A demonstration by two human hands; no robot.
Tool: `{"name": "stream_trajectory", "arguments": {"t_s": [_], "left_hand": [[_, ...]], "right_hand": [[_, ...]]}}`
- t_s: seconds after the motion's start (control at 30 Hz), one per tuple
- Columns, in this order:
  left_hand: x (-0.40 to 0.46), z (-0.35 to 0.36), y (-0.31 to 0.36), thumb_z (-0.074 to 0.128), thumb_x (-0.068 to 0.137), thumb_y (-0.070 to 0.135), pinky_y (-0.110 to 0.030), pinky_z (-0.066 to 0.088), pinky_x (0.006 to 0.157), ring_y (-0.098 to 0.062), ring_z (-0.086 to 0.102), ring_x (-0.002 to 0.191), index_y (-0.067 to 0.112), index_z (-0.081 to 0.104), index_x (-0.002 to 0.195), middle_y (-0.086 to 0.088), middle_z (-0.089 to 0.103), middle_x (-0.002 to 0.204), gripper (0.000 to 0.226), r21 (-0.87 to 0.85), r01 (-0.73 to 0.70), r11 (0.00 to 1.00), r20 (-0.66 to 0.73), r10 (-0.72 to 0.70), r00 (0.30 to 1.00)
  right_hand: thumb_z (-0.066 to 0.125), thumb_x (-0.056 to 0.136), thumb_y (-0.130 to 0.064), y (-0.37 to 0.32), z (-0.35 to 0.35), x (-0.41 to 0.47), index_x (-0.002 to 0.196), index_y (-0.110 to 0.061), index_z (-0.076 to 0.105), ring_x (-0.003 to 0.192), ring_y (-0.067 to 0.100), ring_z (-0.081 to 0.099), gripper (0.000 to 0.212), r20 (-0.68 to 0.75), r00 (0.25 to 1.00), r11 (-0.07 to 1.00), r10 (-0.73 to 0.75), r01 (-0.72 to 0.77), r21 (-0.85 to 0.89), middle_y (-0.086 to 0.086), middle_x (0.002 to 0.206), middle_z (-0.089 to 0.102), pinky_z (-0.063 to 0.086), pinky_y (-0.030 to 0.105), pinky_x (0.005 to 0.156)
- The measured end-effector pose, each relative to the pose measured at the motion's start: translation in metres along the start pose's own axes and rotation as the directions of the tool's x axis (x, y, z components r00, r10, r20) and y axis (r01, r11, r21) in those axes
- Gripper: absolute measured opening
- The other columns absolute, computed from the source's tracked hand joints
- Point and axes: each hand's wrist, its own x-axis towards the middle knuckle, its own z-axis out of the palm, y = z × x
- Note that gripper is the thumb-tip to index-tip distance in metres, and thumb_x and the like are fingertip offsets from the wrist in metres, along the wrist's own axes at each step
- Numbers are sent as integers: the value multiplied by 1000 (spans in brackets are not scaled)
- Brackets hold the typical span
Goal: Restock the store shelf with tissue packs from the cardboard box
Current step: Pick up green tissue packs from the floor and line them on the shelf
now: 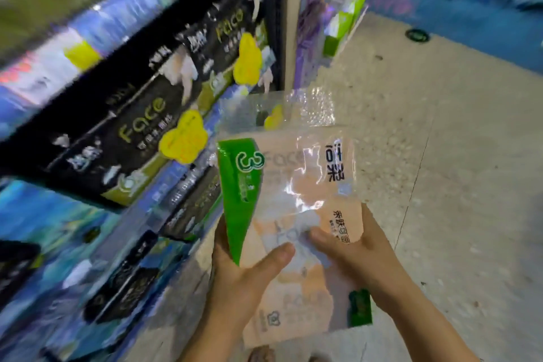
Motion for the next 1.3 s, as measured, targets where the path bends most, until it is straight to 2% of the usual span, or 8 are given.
{"name": "stream_trajectory", "arguments": {"t_s": [0.13,0.33,0.5,0.67,0.8,0.9,1.13,1.3], "left_hand": [[-44,-30,101,85,37,42,-27,39,91,22,46,96,55,47,102,39,48,109,77,-7,-108,994,-76,107,991],[-118,-77,190,89,37,45,-48,52,92,-18,66,107,40,53,122,5,68,116,93,-60,-283,957,-223,264,938],[-184,-120,235,91,54,20,-4,43,67,17,55,85,44,50,111,23,59,105,74,-81,-377,923,-444,305,842],[-259,-193,246,91,37,28,-1,46,64,18,61,80,30,56,117,8,68,109,88,-20,-486,874,-586,383,714],[-335,-260,255,87,57,1,-2,46,56,6,63,67,11,52,118,-1,65,99,71,-16,-521,854,-683,371,629],[-387,-317,248,95,38,13,-12,50,54,1,67,66,11,58,108,-18,69,100,79,32,-577,816,-769,389,507],[-533,-451,213,84,36,46,-12,49,71,1,63,98,40,53,119,18,67,108,88,247,-488,837,-876,408,257],[-610,-518,194,85,42,47,-24,53,82,-6,63,103,39,49,123,15,65,114,89,261,-450,854,-907,377,189]], "right_hand": [[86,41,-37,-90,16,-37,107,-32,52,79,4,70,74,72,987,989,-143,140,36,-11,92,71,52,17,61],[85,45,-21,-184,54,-94,117,-19,50,79,7,71,80,198,921,942,-335,324,85,2,96,72,53,18,59],[89,37,-28,-239,98,-148,114,-24,54,85,16,72,84,373,834,911,-408,397,110,0,97,74,57,31,68],[89,28,-42,-265,167,-213,108,-29,55,82,9,71,88,547,716,887,-434,447,119,-9,93,74,54,31,73],[91,25,-42,-274,239,-280,114,-25,56,85,9,72,97,690,587,882,-424,440,168,-6,95,75,55,33,80],[85,38,-24,-277,298,-339,104,-26,56,74,4,70,72,744,508,876,-434,430,217,-10,87,75,54,24,69],[88,57,-18,-256,427,-492,118,-25,50,87,4,66,73,838,353,876,-415,405,263,-8,103,68,52,23,67],[87,60,-22,-238,491,-574,120,-28,46,93,9,63,73,879,257,871,-401,403,279,-7,108,64,50,29,70]]}}
